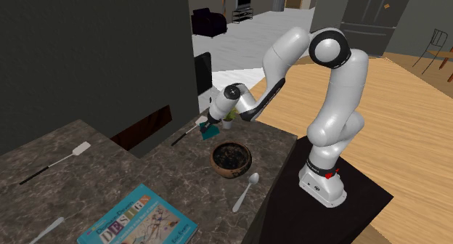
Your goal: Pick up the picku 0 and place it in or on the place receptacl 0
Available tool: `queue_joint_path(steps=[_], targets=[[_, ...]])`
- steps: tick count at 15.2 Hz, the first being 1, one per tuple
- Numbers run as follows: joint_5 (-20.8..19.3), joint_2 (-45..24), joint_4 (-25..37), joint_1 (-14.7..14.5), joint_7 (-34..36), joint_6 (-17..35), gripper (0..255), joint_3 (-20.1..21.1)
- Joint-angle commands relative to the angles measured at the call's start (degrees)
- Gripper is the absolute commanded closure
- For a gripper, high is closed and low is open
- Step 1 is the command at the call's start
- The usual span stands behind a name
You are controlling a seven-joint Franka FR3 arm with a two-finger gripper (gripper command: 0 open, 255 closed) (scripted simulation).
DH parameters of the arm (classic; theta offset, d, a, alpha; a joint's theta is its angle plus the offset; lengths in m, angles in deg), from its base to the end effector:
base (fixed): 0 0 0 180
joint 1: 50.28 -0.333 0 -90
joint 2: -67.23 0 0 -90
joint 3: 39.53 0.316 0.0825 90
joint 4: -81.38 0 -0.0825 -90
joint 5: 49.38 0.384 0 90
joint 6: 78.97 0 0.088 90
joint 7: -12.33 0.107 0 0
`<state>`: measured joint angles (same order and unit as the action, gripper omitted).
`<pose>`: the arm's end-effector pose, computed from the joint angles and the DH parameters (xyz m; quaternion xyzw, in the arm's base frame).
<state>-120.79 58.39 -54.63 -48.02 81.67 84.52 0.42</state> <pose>0.3703 0.3521 0.2950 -0.9208 -0.2696 -0.2818 0.0038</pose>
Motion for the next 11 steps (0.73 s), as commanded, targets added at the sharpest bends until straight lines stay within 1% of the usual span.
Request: queue_joint_path(steps=[1, 5, 6, 11], targets=[[-0.52, -0.25, 0.13, -0.07, 0.35, -0.03, 0, -0.13], [-0.48, -0.23, 0.12, -0.06, 0.33, -0.03, 0, -0.13], [-0.48, -0.23, 0.12, -0.06, 0.33, -0.03, 255, -0.13], [-0.43, -0.2, 0.1, -0.04, 0.28, -0.01, 255, -0.12]])
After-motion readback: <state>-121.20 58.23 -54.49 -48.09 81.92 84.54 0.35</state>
